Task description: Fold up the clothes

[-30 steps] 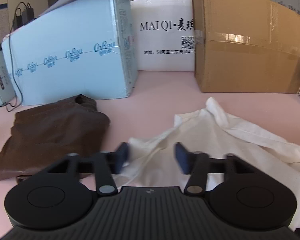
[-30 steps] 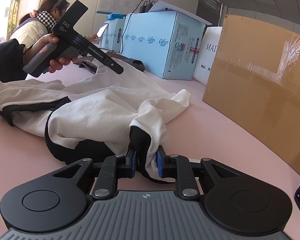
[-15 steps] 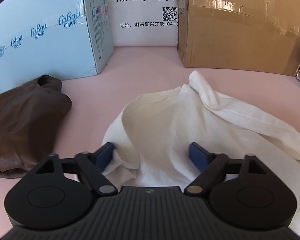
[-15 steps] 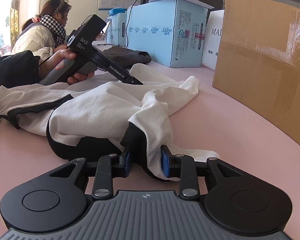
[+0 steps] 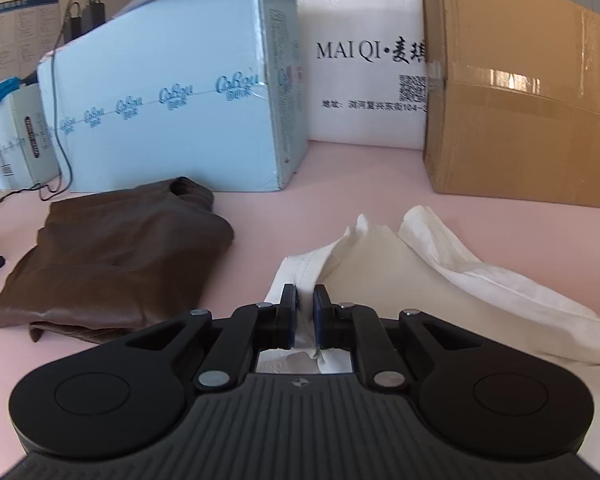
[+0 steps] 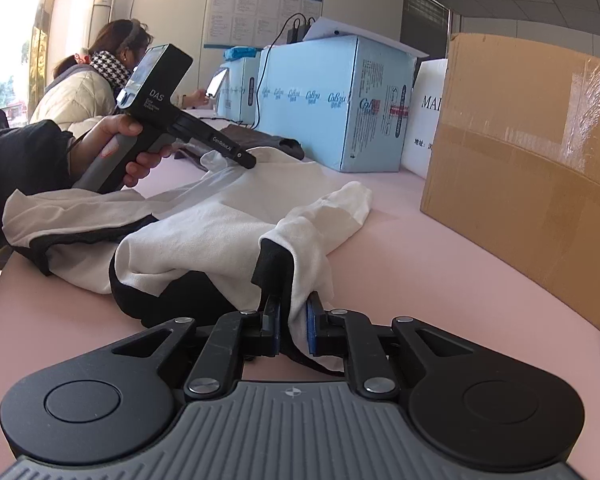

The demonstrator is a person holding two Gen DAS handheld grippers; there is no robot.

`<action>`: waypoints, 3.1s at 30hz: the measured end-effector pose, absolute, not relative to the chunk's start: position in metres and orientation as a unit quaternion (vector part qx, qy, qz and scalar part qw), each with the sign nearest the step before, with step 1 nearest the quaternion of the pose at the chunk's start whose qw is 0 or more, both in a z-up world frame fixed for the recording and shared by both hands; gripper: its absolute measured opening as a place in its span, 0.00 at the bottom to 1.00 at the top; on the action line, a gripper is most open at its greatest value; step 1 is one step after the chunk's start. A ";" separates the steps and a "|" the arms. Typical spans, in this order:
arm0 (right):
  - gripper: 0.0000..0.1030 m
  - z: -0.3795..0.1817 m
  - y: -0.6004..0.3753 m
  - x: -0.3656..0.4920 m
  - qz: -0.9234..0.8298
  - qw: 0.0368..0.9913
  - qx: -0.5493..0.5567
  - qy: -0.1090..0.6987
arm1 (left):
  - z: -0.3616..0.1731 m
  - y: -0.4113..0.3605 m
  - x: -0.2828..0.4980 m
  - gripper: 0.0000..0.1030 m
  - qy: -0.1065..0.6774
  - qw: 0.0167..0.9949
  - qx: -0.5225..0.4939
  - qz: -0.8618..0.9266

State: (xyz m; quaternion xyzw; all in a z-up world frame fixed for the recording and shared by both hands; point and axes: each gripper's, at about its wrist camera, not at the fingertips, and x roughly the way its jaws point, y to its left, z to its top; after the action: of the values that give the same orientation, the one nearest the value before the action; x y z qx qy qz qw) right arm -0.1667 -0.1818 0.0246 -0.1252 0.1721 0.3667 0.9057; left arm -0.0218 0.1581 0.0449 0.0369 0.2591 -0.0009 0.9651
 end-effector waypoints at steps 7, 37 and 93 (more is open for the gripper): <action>0.08 0.045 -0.195 -0.154 0.341 0.926 -0.052 0.155 | 0.062 0.173 -0.054 0.07 0.211 0.976 0.042 0.031; 0.50 0.009 -0.164 0.041 0.128 0.956 -0.018 0.262 | 0.019 0.140 0.030 0.78 0.276 0.955 0.095 0.046; 0.04 0.021 -0.154 -0.153 0.418 0.882 -0.094 0.194 | 0.027 0.159 -0.170 0.11 0.317 0.944 -0.006 -0.088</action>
State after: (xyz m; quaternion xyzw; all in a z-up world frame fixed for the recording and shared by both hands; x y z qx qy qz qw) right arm -0.1533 -0.1543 0.0214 -0.0938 0.1945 0.4182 0.8823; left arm -0.1702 0.1593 0.0272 -0.0063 0.3170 -0.0877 0.9443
